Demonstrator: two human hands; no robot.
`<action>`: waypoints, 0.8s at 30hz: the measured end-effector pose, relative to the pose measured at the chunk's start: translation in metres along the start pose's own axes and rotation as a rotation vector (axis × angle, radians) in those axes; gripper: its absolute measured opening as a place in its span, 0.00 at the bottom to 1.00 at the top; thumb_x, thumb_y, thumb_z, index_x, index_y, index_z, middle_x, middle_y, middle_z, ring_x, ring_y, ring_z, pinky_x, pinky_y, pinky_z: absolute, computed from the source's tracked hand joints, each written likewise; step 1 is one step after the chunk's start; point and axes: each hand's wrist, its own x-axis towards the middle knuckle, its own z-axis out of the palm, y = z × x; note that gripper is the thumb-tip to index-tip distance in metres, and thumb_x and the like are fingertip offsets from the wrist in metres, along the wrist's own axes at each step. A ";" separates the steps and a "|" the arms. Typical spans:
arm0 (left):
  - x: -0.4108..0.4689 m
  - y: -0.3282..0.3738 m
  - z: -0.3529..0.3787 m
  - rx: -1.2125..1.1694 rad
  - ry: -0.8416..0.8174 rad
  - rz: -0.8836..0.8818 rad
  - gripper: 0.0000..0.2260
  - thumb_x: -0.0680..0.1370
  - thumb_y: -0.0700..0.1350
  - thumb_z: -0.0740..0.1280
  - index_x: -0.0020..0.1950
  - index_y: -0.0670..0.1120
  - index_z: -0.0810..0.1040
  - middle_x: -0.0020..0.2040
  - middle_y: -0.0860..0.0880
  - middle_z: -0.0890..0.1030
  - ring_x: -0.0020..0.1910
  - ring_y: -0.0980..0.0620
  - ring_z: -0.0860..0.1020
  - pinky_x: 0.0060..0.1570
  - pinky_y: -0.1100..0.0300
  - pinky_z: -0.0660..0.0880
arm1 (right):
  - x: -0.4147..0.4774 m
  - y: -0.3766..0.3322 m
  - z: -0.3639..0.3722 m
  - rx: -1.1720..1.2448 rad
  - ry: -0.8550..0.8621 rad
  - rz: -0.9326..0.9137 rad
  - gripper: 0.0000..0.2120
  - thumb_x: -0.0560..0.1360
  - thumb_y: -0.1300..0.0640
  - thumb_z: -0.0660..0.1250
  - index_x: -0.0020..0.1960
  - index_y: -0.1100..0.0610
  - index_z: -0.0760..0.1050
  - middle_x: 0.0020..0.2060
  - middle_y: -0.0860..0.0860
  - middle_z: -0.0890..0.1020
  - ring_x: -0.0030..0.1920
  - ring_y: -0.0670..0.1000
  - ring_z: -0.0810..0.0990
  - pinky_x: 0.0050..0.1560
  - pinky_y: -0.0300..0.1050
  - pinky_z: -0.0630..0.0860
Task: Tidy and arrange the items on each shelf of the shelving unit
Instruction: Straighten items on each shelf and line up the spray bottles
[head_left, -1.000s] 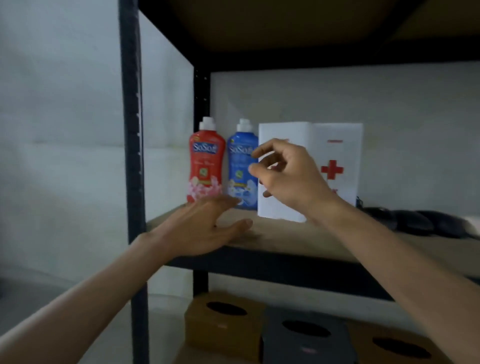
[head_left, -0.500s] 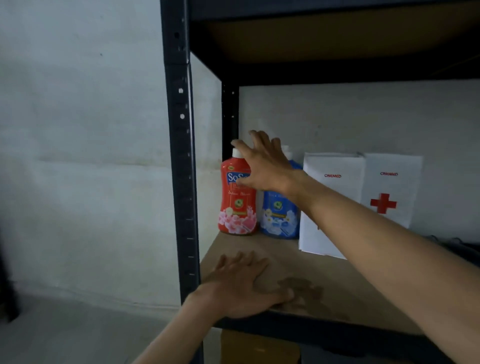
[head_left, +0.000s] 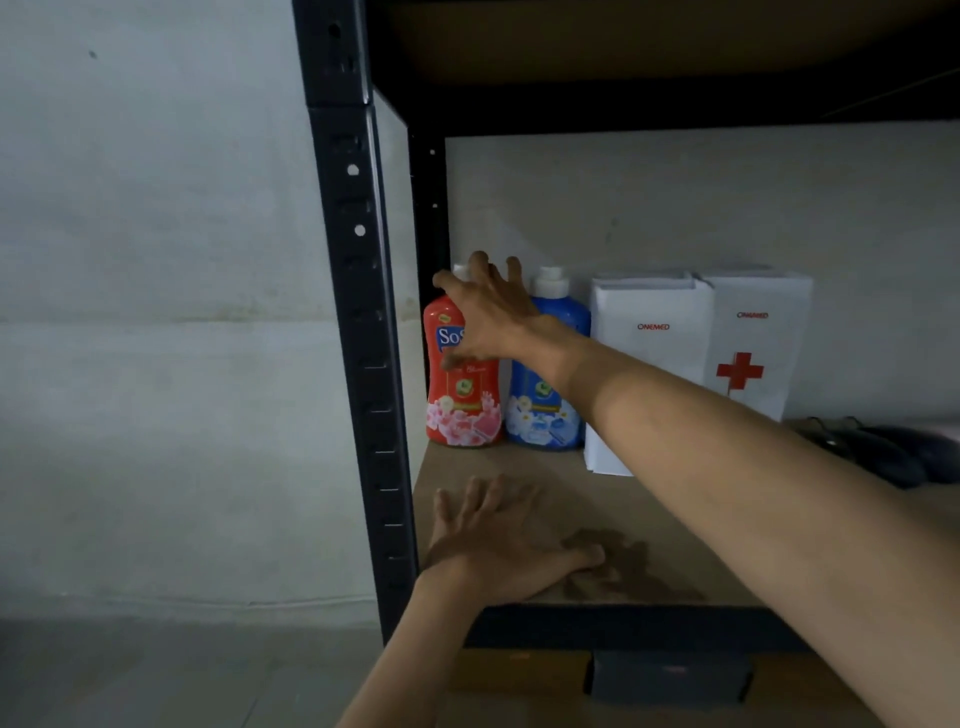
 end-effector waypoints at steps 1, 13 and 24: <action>0.000 0.000 0.000 0.006 0.006 0.003 0.47 0.67 0.82 0.51 0.81 0.60 0.47 0.82 0.51 0.44 0.80 0.47 0.42 0.74 0.37 0.37 | 0.001 0.001 0.001 -0.004 -0.006 -0.009 0.54 0.63 0.37 0.79 0.79 0.51 0.55 0.73 0.62 0.60 0.73 0.63 0.62 0.75 0.67 0.45; 0.002 -0.004 0.004 0.008 0.017 -0.010 0.48 0.65 0.83 0.49 0.80 0.61 0.46 0.82 0.52 0.43 0.80 0.48 0.40 0.74 0.38 0.36 | 0.007 0.017 -0.002 0.051 -0.071 -0.005 0.58 0.63 0.34 0.77 0.81 0.45 0.47 0.77 0.62 0.54 0.78 0.64 0.55 0.75 0.71 0.40; 0.006 -0.007 0.007 0.038 0.000 -0.020 0.49 0.65 0.83 0.48 0.80 0.61 0.43 0.82 0.53 0.40 0.80 0.48 0.39 0.75 0.41 0.36 | -0.025 0.056 -0.043 -0.167 -0.238 0.074 0.53 0.59 0.42 0.83 0.76 0.53 0.61 0.70 0.59 0.68 0.71 0.62 0.67 0.73 0.66 0.57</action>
